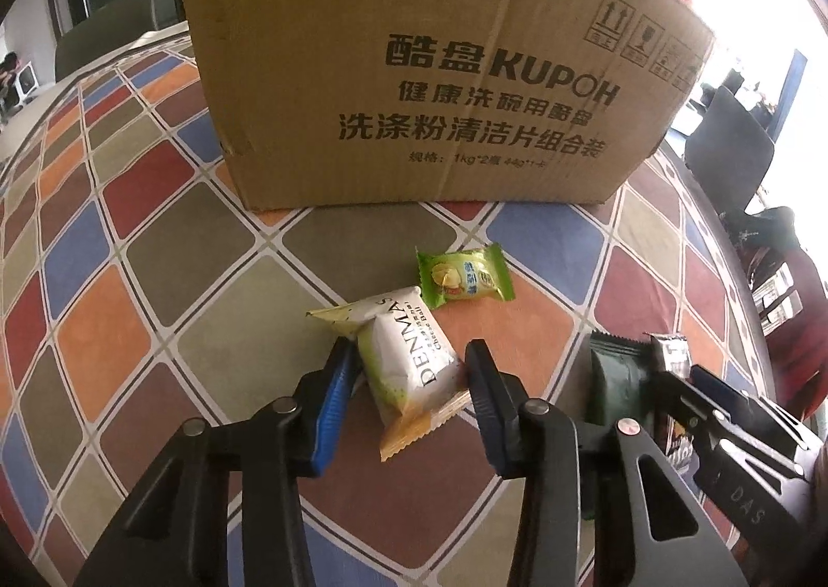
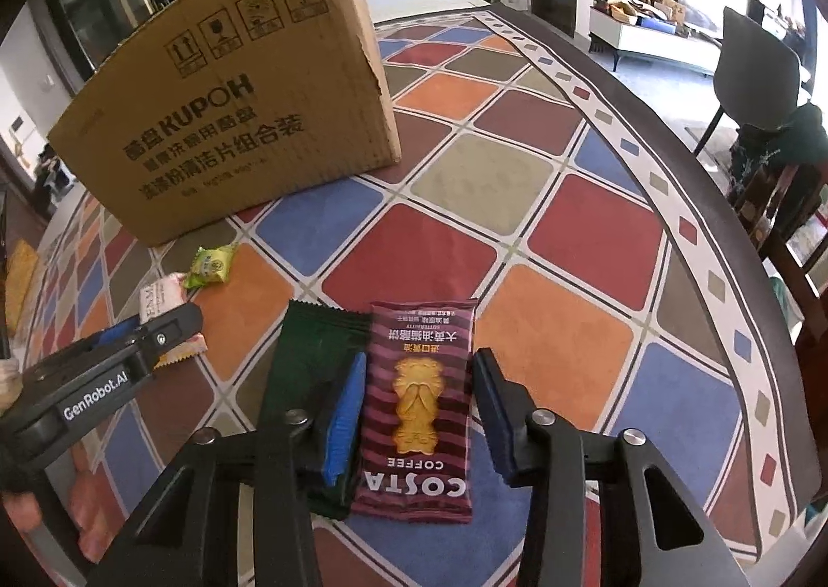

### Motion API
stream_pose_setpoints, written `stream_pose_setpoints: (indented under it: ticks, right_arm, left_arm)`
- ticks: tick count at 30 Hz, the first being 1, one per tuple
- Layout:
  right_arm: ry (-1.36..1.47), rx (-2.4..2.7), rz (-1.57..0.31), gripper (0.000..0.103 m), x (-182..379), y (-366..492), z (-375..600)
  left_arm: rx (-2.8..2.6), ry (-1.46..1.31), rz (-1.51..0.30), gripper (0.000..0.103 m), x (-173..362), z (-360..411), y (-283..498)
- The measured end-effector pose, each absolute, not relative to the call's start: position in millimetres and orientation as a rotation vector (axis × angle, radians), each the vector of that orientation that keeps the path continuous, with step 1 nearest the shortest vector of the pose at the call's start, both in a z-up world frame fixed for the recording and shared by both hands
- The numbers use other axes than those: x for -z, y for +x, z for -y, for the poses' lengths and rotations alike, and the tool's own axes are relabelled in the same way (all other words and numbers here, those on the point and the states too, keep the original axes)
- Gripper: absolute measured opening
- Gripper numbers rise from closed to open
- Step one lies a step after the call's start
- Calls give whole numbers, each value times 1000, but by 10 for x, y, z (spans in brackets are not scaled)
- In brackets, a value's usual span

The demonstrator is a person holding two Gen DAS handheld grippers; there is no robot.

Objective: Organize snacks
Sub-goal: 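Grasp the COSTA coffee bag with the right tool while the left tool grasps the DENMAS bag, then carry both bags over the box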

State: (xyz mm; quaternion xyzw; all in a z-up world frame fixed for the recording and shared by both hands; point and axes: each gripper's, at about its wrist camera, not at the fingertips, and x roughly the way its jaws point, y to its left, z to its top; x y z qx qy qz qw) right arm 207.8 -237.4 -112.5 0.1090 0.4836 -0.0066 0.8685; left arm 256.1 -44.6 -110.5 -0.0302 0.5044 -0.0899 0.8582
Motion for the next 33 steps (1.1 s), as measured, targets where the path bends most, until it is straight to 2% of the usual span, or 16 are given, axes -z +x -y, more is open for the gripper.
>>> stream_pose_setpoints:
  ticks: [1, 2, 15, 33]
  right_arm:
    - [228, 13, -1011, 40, 1125, 2079, 2378]
    - [228, 14, -1010, 40, 1123, 2075, 2380]
    - [218, -18, -956, 39, 924, 1984, 2349]
    - [202, -94, -818, 39, 378, 1953, 2249]
  left_arm:
    - [192, -61, -1059, 42, 1100, 440, 2543]
    - [196, -62, -1058, 32, 1097, 442, 2527]
    - [232, -72, -1018, 32, 861, 417, 2308]
    - [262, -60, -875, 32, 193, 354, 2121]
